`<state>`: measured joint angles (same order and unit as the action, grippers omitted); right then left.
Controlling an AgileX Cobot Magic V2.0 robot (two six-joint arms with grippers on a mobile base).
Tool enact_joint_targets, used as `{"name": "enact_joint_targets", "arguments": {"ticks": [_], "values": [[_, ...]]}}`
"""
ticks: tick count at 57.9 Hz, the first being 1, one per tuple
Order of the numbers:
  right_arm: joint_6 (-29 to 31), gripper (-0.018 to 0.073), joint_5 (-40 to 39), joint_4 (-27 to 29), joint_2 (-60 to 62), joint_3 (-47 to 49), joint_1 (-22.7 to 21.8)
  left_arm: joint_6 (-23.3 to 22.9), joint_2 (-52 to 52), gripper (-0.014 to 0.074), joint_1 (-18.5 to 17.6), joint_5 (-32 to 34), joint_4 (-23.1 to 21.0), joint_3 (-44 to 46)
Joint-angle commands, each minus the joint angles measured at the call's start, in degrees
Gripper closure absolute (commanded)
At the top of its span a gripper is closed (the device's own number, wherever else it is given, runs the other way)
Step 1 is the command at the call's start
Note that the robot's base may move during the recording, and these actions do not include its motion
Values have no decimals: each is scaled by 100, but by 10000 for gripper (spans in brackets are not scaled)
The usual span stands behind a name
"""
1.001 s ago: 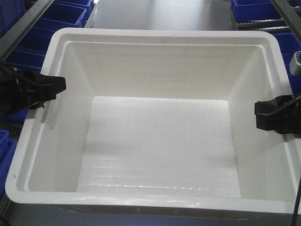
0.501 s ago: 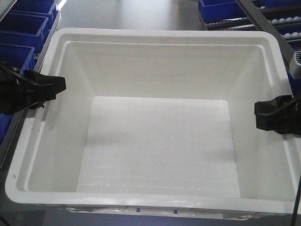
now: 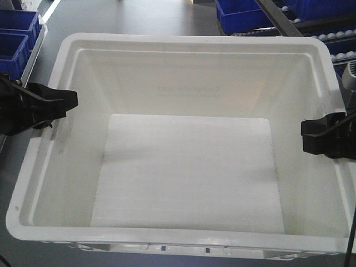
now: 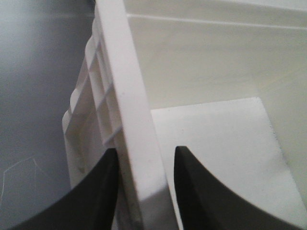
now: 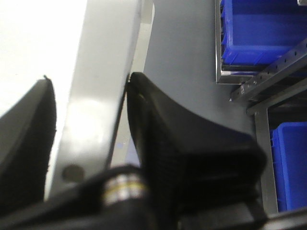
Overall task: Move bin from left to right shelf
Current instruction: 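Carry the tote with both grippers while driving across the room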
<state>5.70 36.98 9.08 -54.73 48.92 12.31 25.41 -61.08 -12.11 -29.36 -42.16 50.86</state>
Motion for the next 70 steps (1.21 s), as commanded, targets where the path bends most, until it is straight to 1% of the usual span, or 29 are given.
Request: {"name": "enact_joint_targets", "arguments": {"ticks": [1,70], "values": [[-64,564,-865,417,104,249,24,139,212,600,-107,-109,-619,247],[-64,564,-865,417,104,249,24,139,212,600,-107,-109,-619,247]]}}
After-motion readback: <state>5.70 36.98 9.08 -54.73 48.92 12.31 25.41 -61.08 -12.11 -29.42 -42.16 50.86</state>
